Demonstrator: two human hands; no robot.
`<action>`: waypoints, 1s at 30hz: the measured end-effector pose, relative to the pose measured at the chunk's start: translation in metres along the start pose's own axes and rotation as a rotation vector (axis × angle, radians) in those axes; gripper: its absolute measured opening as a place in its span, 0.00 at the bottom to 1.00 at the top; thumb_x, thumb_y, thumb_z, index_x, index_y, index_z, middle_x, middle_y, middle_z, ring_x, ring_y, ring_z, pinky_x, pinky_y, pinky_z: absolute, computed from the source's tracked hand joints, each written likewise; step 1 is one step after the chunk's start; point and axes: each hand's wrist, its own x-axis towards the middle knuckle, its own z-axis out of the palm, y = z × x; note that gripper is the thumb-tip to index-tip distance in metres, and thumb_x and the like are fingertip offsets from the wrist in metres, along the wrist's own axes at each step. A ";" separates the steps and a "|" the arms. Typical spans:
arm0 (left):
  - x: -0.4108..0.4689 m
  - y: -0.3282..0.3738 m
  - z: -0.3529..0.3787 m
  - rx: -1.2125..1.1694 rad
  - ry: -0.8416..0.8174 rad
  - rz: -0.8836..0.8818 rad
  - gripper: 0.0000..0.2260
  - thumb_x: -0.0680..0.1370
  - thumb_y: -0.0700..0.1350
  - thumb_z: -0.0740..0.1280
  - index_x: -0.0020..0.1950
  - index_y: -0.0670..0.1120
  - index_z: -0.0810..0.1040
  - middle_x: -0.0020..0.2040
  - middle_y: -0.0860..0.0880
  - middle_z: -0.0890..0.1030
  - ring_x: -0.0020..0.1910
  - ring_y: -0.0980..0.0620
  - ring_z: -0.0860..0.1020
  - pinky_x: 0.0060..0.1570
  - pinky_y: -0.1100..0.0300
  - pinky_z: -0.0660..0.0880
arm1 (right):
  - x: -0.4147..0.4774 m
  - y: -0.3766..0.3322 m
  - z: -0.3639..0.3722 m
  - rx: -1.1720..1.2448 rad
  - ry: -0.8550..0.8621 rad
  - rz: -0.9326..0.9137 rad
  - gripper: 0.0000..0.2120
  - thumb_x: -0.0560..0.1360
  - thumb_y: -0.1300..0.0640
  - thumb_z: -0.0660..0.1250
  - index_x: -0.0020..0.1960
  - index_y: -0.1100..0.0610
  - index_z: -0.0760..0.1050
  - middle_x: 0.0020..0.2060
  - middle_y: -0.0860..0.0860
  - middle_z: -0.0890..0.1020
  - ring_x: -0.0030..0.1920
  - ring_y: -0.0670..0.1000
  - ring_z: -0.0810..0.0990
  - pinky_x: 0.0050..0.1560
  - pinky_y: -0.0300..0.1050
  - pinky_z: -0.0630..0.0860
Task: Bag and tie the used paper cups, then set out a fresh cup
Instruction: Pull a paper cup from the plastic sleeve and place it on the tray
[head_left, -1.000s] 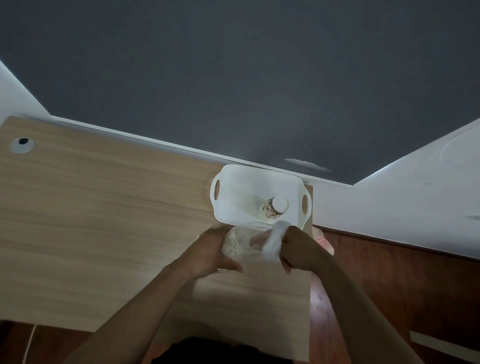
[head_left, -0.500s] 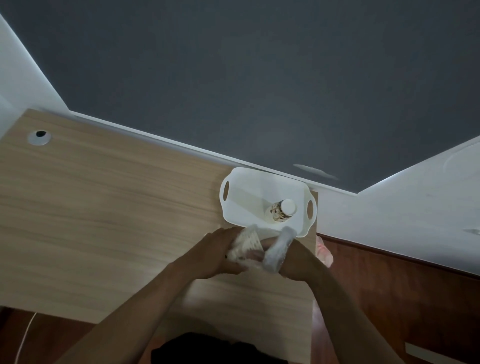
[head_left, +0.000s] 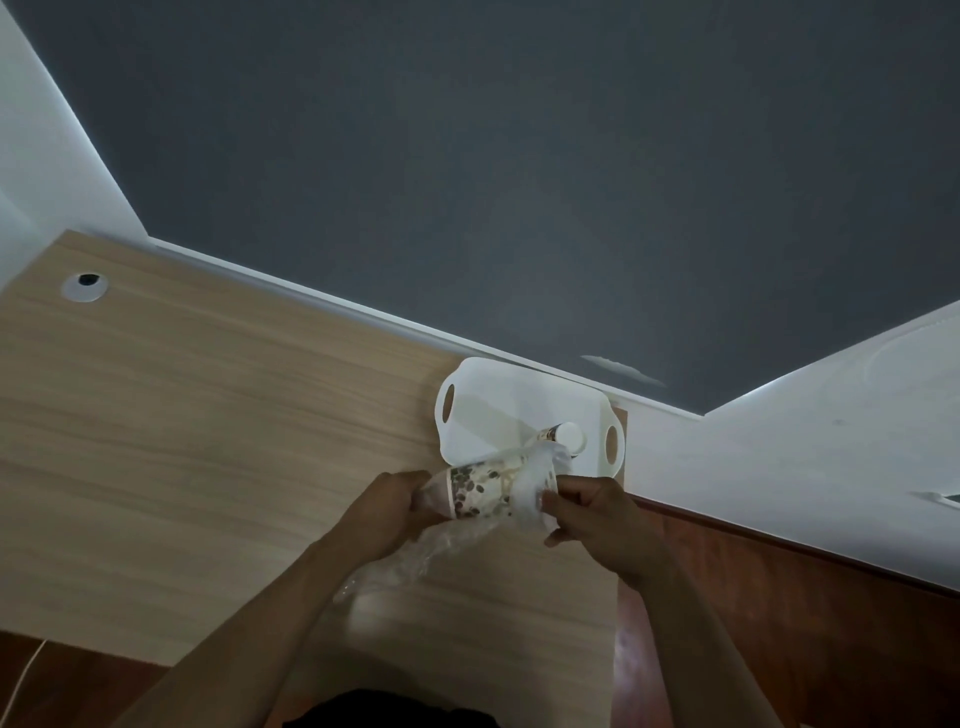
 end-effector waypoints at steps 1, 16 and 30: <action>-0.001 -0.003 0.000 0.006 0.013 -0.011 0.12 0.75 0.56 0.77 0.49 0.48 0.86 0.39 0.55 0.86 0.36 0.65 0.81 0.41 0.54 0.77 | -0.003 -0.002 0.001 0.028 0.005 -0.001 0.09 0.84 0.59 0.72 0.49 0.56 0.91 0.35 0.54 0.79 0.41 0.50 0.81 0.51 0.52 0.88; -0.001 -0.008 0.005 -0.220 0.291 -0.295 0.19 0.86 0.53 0.70 0.40 0.44 0.84 0.29 0.48 0.84 0.32 0.49 0.85 0.36 0.56 0.78 | -0.010 -0.008 -0.002 0.539 0.223 0.057 0.05 0.80 0.54 0.75 0.49 0.55 0.88 0.30 0.52 0.68 0.33 0.47 0.70 0.66 0.64 0.83; 0.001 0.053 0.030 -0.228 0.106 -0.006 0.12 0.81 0.37 0.68 0.50 0.56 0.80 0.34 0.52 0.87 0.31 0.62 0.82 0.34 0.69 0.73 | 0.003 0.022 0.034 0.282 0.203 -0.055 0.17 0.88 0.56 0.66 0.75 0.44 0.77 0.58 0.53 0.90 0.59 0.56 0.90 0.59 0.57 0.88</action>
